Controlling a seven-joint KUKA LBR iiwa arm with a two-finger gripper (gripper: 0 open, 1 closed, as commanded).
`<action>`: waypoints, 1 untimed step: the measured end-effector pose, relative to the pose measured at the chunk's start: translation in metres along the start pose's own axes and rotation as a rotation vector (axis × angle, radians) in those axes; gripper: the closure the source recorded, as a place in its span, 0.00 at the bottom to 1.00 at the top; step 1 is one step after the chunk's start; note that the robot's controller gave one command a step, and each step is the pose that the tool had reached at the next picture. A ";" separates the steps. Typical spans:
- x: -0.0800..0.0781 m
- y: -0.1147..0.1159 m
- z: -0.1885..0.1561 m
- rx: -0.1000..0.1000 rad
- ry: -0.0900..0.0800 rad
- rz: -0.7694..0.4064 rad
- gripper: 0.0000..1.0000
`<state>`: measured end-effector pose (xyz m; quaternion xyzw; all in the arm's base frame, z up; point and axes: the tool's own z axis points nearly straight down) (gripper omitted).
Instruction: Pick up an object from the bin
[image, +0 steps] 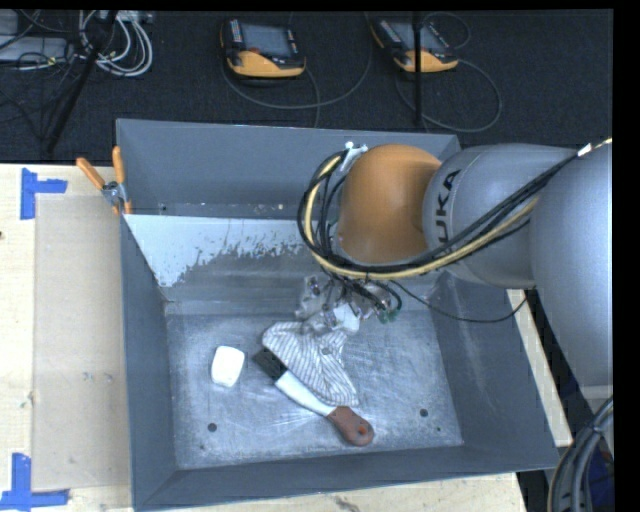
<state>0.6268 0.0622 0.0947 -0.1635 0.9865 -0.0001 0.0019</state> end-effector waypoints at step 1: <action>-0.001 0.001 -0.070 0.001 -0.004 0.002 1.00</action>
Offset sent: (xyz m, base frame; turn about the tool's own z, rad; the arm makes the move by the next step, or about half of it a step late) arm 0.0001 0.0001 0.0735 0.0000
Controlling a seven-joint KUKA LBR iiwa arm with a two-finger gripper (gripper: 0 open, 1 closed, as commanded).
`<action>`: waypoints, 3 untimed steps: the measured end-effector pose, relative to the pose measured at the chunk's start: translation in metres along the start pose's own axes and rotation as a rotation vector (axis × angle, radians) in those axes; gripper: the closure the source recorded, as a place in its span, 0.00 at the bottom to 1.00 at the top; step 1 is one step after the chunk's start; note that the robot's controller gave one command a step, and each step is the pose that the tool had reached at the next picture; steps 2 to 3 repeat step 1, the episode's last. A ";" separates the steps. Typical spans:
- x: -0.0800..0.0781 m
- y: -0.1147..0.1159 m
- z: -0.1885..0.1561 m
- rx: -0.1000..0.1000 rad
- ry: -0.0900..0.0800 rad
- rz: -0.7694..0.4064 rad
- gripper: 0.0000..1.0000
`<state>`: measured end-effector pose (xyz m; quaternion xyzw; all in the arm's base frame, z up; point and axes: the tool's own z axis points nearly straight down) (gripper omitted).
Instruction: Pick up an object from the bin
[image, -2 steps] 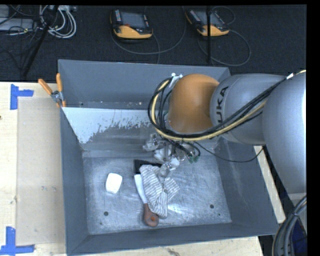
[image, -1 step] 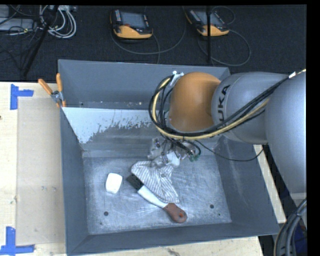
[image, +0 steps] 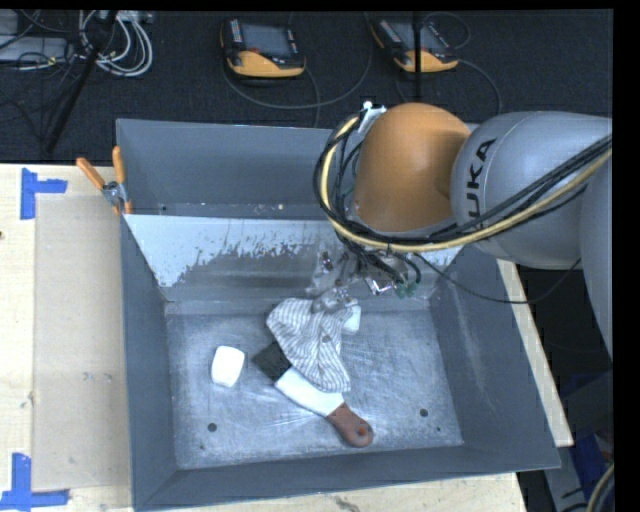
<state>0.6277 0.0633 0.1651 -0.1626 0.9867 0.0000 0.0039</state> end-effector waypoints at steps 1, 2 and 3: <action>0.000 0.000 -0.003 -0.002 0.005 0.003 1.00; 0.000 0.000 -0.003 -0.002 0.005 0.003 1.00; 0.000 0.000 -0.003 -0.002 0.005 0.003 1.00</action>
Offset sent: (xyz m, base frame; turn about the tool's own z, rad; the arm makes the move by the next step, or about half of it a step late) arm 0.0001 0.0001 0.0138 0.0000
